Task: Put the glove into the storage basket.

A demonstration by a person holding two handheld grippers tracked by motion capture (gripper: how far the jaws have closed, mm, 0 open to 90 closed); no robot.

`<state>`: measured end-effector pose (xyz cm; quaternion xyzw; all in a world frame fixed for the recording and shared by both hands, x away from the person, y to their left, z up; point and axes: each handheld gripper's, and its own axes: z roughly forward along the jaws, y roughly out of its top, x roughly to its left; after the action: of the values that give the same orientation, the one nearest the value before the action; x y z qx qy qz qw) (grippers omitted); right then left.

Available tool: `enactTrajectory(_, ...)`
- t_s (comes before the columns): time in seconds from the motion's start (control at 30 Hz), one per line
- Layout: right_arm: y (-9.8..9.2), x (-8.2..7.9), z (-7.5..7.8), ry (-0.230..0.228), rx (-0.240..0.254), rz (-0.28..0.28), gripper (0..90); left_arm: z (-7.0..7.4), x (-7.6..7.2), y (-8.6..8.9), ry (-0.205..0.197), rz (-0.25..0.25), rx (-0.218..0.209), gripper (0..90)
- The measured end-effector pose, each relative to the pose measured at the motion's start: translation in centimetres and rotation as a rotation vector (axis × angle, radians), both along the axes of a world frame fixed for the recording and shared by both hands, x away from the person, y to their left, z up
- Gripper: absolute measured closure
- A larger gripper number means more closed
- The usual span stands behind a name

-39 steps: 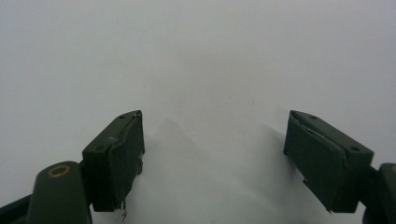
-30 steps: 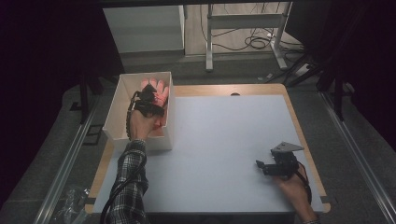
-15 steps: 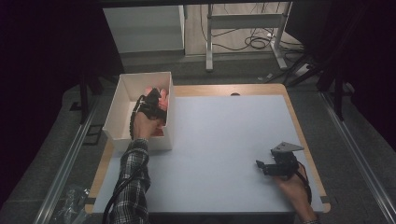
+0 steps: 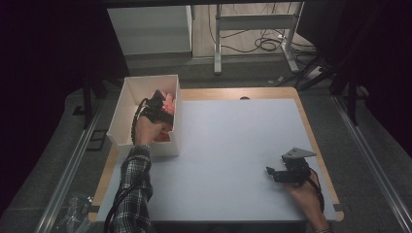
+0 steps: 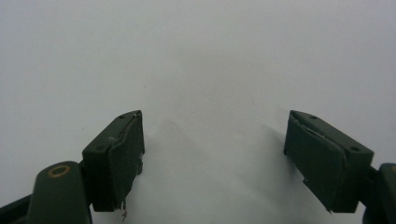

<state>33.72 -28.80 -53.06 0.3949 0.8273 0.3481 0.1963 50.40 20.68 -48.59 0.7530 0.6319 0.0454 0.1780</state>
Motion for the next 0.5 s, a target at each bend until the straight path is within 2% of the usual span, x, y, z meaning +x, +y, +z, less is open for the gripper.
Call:
enactTrajectory(0.1,0.0,0.0,0.0,0.001,0.0,-0.001,20.4,0.6,-0.4,0.1,-0.031,-0.001,-0.005,4.2)
enactTrajectory(0.3,0.0,0.0,0.0,0.001,0.0,-0.001,20.4,1.3,-0.9,0.3,-0.068,-0.006,-0.003,4.0)
enactTrajectory(0.5,0.0,0.0,0.0,0.0,0.0,0.0,20.4,1.8,-1.4,0.5,-0.093,-0.019,-0.009,4.1)
